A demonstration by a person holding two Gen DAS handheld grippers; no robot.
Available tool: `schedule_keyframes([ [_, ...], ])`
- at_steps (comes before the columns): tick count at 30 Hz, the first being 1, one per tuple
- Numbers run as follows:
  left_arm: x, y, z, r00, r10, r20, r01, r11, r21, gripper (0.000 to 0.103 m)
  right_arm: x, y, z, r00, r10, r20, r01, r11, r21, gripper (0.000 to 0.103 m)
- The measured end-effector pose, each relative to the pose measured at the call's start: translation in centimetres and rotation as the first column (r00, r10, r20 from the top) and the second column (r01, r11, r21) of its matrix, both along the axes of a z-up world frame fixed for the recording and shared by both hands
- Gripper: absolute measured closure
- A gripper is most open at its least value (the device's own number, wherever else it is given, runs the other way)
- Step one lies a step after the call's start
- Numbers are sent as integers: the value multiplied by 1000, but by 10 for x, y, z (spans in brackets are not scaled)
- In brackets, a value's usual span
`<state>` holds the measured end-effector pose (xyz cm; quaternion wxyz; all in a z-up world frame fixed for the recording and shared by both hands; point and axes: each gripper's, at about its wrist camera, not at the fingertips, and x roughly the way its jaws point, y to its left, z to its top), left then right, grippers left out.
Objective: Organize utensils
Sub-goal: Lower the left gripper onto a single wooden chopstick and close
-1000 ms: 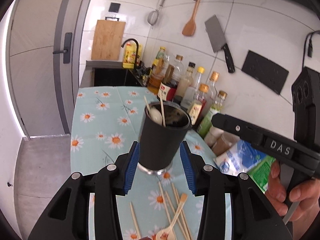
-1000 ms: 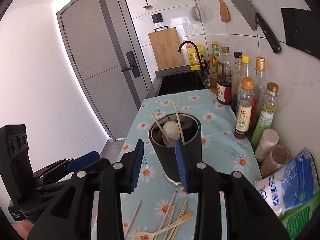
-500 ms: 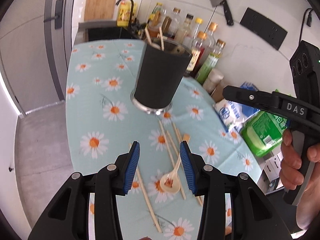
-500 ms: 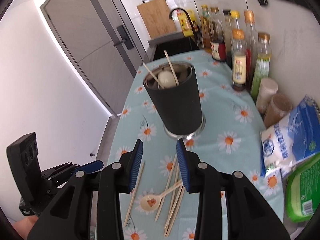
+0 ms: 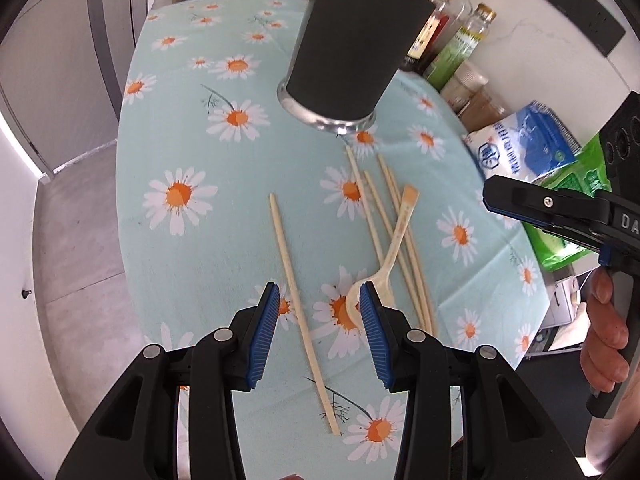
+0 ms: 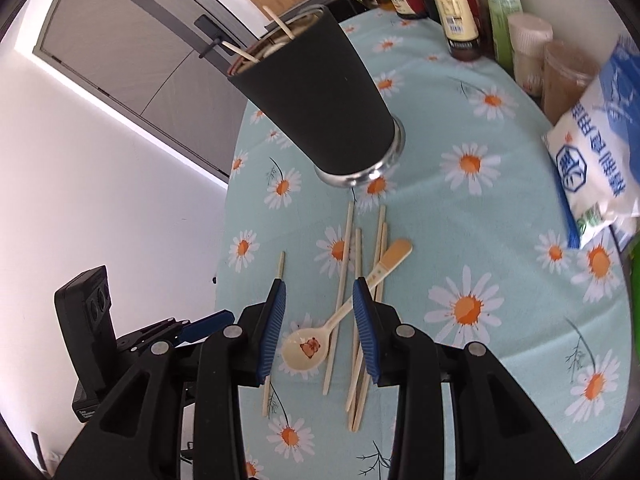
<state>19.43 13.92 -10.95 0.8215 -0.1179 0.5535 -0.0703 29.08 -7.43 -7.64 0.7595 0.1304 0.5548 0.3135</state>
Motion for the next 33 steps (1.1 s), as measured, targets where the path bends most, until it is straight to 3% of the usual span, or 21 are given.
schedule_keyframes([
  [7, 20, -6, -17, 993, -17, -115, 22, 999, 42, 65, -3, 5, -16, 998, 3, -58, -3, 1000, -7, 67],
  [11, 28, -9, -22, 984, -27, -174, 36, 998, 46, 65, -3, 5, -23, 994, 5, -106, 0, 999, 39, 67],
  [18, 41, -14, -38, 957, -27, -287, 50, 996, 72, 76, -2, 4, -39, 982, -7, -191, 25, 995, 94, 67],
  [24, 44, -15, -42, 951, -4, -310, 36, 994, 99, 84, -2, 6, -59, 964, -14, -264, 45, 993, 112, 67],
  [28, 45, -9, -44, 948, 21, -317, 16, 993, 114, 96, 2, 6, -67, 952, -36, -305, 77, 990, 121, 67],
  [33, 42, 9, -47, 951, 46, -304, -30, 998, 56, 99, 7, 11, -76, 935, -57, -351, 106, 987, 122, 67],
])
